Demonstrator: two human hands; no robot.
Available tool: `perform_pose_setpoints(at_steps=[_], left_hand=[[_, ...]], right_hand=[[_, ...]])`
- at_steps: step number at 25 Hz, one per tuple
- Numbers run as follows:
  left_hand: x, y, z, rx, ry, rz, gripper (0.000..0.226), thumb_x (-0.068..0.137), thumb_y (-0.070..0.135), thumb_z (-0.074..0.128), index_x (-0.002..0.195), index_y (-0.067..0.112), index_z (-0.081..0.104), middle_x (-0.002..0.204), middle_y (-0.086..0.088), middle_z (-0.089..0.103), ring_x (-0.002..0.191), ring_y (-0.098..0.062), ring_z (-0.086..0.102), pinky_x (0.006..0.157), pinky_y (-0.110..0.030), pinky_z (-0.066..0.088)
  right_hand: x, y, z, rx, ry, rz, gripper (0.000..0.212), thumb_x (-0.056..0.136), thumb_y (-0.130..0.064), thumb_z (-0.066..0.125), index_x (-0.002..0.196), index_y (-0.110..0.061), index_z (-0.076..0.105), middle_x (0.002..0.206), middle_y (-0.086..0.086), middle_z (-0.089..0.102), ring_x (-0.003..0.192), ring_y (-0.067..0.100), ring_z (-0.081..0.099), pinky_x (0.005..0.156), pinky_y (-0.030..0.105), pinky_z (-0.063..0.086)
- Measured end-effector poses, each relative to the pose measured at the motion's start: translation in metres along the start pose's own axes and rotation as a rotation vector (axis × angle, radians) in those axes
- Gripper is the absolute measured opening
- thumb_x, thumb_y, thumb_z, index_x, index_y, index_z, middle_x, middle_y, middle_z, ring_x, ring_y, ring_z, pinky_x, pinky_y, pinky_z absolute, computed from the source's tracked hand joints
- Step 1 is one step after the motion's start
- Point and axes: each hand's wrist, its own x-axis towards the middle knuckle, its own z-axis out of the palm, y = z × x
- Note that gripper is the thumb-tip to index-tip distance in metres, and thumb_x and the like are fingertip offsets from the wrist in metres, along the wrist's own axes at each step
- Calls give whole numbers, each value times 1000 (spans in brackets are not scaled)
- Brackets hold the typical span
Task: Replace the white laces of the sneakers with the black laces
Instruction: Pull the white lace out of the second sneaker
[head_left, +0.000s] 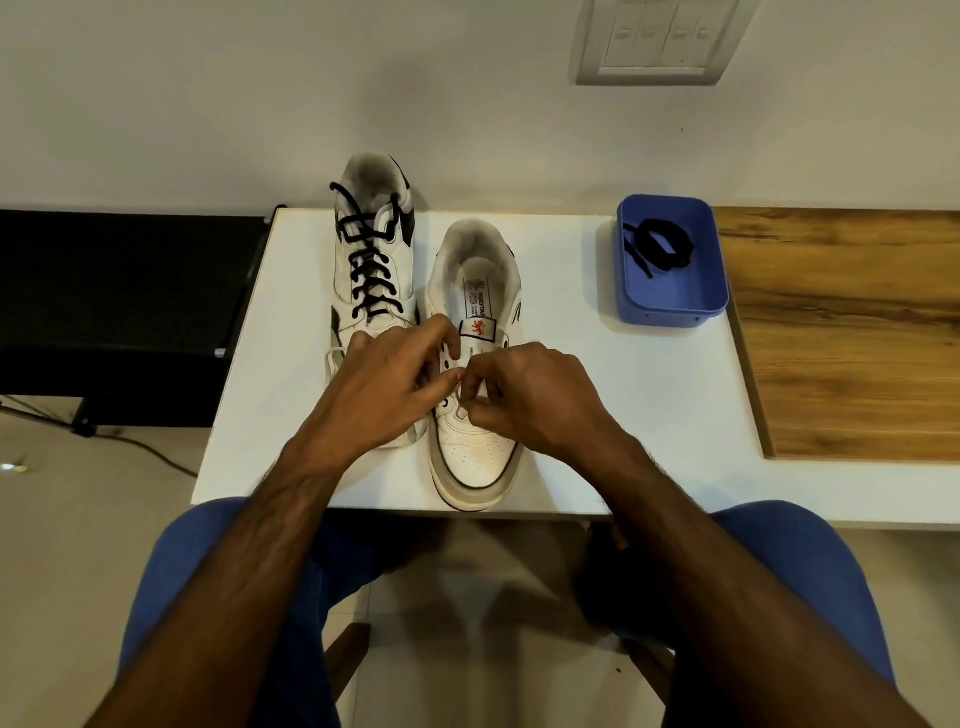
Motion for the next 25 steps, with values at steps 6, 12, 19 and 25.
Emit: perform_pose_setpoints(at_steps=[6,12,19,25], left_hand=[[0,-1,-8,-92,-51,-57,20,88,28,65,97,37,50,76,13,66,74,-3,61,87,-47,45],[-2,-3,-8,-200,-76,-75,14,93,31,64,100,36,53,82,13,67,79,-8,66,83,-55,51],[-3,-2,-9,-211,-73,-90,14,93,29,63,101,35,53,82,12,68,81,-9,67,84,-57,50],[-3,0,-9,-198,-65,-93,13,91,35,60,100,38,51,82,15,67,80,-7,66,84,-58,50]], right_hand=[[-3,13,-18,-175,-12,-27,21,87,-44,68,99,-27,62,98,-7,69,84,20,64,65,28,42],[-4,6,-7,-51,26,-35,28,93,-44,64,119,-35,66,98,-10,71,91,15,65,69,27,37],[0,-1,1,-52,4,-13,16,93,-42,61,101,-35,72,75,-13,66,74,11,62,65,27,43],[0,4,-1,30,-50,31,16,92,-44,66,103,-36,73,70,-19,52,72,4,49,65,26,36]])
